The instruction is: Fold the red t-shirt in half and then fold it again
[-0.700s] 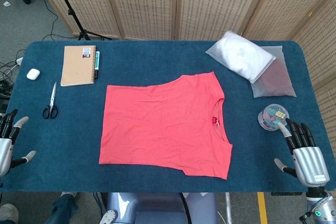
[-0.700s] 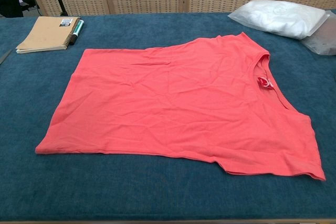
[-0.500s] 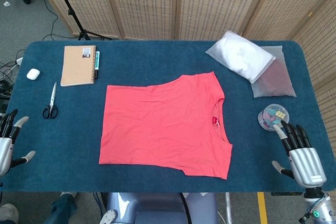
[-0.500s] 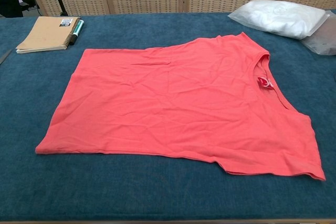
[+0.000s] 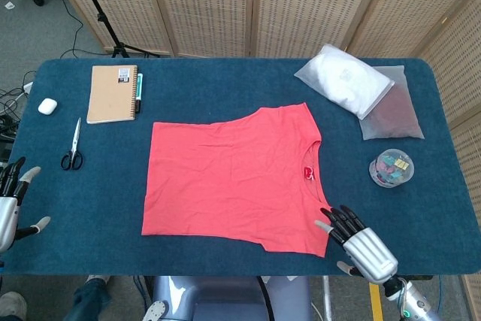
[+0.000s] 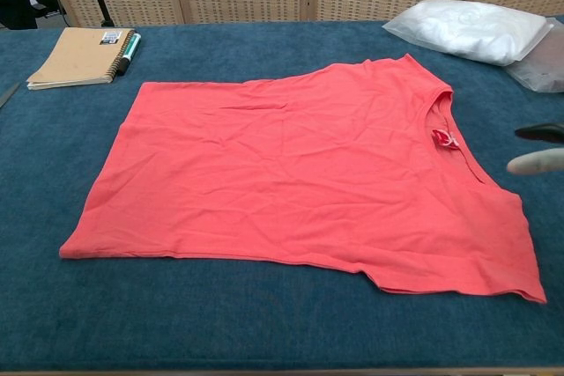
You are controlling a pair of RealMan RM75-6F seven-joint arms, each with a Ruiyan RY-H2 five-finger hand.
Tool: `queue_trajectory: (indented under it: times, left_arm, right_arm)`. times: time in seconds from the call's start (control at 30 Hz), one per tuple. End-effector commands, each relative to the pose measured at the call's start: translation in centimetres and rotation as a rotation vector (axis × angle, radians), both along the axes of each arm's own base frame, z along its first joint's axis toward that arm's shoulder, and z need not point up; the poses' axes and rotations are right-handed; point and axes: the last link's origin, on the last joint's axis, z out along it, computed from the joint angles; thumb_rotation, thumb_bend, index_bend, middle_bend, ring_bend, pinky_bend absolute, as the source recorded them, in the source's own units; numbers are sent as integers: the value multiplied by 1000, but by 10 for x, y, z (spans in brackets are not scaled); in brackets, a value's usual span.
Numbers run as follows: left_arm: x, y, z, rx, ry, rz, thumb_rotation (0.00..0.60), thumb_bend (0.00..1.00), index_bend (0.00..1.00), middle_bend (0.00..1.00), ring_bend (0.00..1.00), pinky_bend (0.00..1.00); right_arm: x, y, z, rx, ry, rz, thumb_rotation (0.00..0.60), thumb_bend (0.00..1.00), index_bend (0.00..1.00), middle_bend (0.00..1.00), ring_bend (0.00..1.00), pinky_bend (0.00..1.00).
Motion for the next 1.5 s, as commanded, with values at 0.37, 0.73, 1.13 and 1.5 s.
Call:
queue_trajectory:
  times: [0.37,0.73,1.13,1.5]
  left_arm:
    - [-4,6,-10,-33,24,28,600,0,0,0,0,0]
    - [-5,6,-11,-32,26,33,600,0,0,0,0,0]
    - [-5,7,-10,-30,22,35,600,0,0,0,0,0]
    - [-6,7,-12,-34,25,40,600,0,0,0,0,0]
  right_arm:
    - [2,-14,-33,23,104,27,600,0,181,0,0,0]
    - [5,-17,-45,17,141,46,600,0,235,0,0,0]
    - [6,-22,-54,4,176,42,600,70,330,0,0,0]
    - [7,-30,-58,-11,160,40,600,437,394,31,0,0]
